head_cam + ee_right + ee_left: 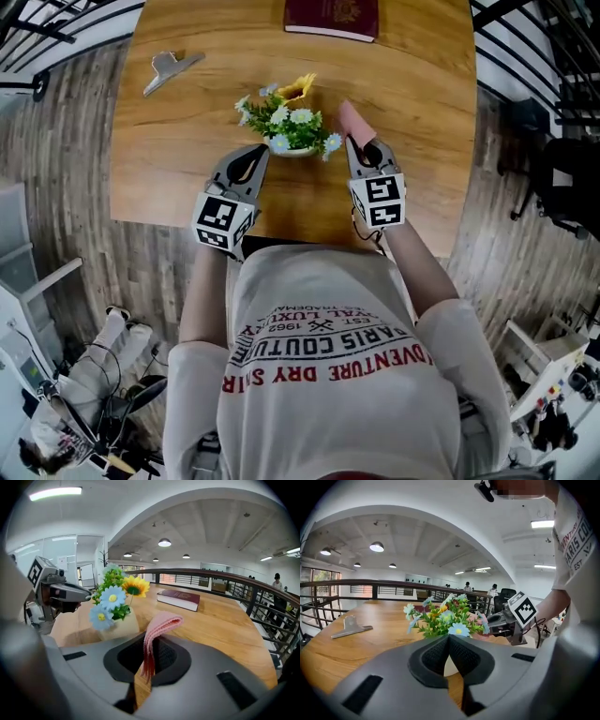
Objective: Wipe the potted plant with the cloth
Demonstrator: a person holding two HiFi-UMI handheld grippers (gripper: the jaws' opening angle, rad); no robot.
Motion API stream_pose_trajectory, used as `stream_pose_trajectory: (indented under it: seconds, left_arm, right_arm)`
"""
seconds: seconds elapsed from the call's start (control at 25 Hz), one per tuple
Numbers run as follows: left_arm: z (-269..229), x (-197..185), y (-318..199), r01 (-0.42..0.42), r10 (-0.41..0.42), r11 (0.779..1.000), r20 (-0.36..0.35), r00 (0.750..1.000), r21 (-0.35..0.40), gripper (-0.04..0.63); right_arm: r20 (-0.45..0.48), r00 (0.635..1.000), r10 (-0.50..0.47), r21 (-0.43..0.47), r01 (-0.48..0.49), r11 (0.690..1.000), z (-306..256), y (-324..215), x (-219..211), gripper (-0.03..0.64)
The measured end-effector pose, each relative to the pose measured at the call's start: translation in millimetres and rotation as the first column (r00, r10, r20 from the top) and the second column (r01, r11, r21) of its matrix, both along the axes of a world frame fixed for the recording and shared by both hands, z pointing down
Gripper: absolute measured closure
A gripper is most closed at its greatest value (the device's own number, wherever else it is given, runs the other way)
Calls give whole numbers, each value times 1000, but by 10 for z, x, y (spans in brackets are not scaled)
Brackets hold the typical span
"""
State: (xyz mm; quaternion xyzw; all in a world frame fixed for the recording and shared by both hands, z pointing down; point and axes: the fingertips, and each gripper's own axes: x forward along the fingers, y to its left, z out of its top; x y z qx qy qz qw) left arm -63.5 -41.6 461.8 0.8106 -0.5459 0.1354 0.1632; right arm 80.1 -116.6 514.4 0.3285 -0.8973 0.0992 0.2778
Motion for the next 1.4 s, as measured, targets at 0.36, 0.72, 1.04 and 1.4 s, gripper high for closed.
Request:
stream_pose_trajectory:
  seconds: [0.36,0.72,1.04,1.4]
  left_arm:
    - [186,13,-191,-69,69,997,-5,998,-29,578]
    - [220,63,-213,-157,156,986,-20,988,-49,580]
    - [237,113,-223,-270,269,961,-28,963,-54,580]
    - [227,123,-222,-375,371,926,-76,926,-45,580]
  right_arm:
    - [-56,988,-142,3,143,990,258,84,-354,580]
    - [-158,947,-278,35,287,957,382,372,-460,580]
    - [-197,948,-252,14,259,966,405,481,-482,580]
    - [-150,978,-148,-70,139,988,395,748,-615,580]
